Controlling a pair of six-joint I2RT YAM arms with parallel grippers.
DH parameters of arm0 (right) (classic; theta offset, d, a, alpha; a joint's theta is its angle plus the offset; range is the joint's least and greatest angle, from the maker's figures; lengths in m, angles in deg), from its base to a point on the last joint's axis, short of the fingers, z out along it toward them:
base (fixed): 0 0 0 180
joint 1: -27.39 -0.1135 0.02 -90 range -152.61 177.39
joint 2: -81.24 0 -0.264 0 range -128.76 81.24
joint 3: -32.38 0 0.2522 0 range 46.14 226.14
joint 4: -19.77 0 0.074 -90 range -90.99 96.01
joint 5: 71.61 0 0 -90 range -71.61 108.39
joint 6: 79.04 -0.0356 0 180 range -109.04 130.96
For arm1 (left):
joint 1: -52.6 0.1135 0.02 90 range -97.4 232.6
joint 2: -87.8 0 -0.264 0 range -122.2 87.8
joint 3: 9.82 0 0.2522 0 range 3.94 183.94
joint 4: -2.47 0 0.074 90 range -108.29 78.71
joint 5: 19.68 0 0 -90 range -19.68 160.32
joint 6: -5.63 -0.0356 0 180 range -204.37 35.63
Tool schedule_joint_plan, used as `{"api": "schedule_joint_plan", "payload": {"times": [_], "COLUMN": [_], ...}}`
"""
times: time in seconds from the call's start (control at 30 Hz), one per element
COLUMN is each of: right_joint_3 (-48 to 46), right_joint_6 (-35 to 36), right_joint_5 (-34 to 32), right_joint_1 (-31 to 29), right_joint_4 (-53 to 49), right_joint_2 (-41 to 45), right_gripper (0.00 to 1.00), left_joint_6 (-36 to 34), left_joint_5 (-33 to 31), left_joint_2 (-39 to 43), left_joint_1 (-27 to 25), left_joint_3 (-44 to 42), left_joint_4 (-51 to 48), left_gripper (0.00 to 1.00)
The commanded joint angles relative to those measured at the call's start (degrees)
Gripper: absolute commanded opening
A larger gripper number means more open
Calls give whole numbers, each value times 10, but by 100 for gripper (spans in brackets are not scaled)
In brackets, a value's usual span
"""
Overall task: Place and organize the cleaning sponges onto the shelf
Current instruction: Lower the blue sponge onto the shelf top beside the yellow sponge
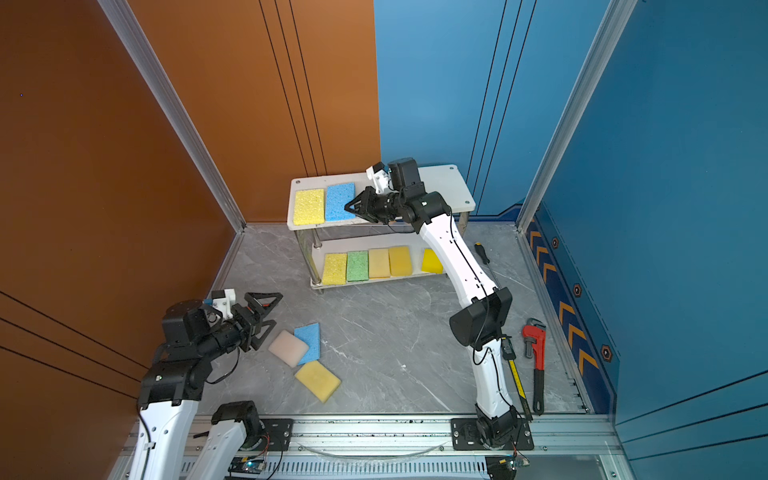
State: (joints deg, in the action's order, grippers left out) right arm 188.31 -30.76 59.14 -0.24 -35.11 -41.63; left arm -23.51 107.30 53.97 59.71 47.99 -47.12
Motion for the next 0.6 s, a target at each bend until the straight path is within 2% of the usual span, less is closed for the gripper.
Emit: {"api": "schedule_joint_plan", "payload": {"times": [0.0,0.07,0.2,0.57], "right_joint_3": [-9,-11,-14,-12], "right_joint_6": [14,15,21,58], "right_joint_5": [4,1,-6,-37], "right_joint_1": [7,9,12,11], "right_joint_4": [-16,-17,-23,-68], "right_joint_2": [34,37,37,54], "right_gripper": [36,46,56,60], "left_joint_6": [-7,-6,-7,-5], "left_joint_5": [9,10,9,4], "left_joint_2": [5,6,6,7], "left_joint_1": [4,4,5,6], "left_joint_3": [-3,-2,-3,-5], "left_joint_4": [-7,-7,-7,-7], "left_gripper": [100,100,100,99]}}
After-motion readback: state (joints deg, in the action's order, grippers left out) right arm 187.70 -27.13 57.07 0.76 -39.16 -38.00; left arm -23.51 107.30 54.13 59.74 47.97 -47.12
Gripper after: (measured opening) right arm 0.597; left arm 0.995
